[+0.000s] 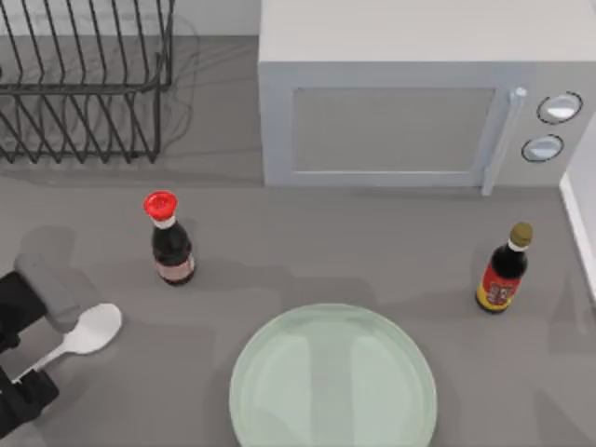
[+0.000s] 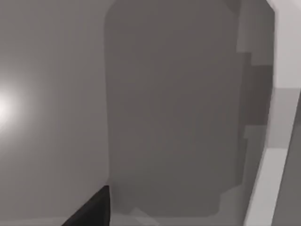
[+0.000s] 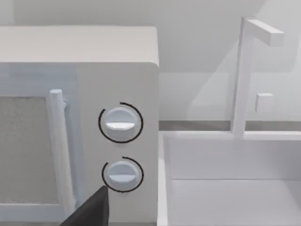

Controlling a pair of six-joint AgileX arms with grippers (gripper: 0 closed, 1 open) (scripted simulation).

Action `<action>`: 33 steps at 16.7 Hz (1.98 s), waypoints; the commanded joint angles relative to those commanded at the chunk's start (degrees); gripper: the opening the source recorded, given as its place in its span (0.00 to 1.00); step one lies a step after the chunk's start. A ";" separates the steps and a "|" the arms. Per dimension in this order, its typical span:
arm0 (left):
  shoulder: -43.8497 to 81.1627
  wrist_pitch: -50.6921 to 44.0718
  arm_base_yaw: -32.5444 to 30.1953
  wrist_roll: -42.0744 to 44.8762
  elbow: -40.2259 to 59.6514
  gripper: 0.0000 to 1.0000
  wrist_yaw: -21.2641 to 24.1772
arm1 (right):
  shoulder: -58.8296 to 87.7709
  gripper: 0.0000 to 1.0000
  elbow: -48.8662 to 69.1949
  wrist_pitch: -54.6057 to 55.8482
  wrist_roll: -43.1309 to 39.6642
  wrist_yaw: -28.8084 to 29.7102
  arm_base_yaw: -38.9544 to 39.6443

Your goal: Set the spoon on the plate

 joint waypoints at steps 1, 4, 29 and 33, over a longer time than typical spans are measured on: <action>0.00 0.00 0.00 0.00 0.00 0.25 0.00 | 0.00 1.00 0.00 0.00 0.00 0.00 0.00; 0.00 0.00 0.00 0.00 0.00 0.02 0.00 | 0.00 1.00 0.00 0.00 0.00 0.00 0.00; -13.90 -31.21 -0.14 -0.96 18.21 0.00 1.09 | 0.00 1.00 0.00 0.00 0.00 0.00 0.00; -13.58 -31.04 -0.57 -2.39 18.69 0.00 0.77 | 0.00 1.00 0.00 0.00 0.00 0.00 0.00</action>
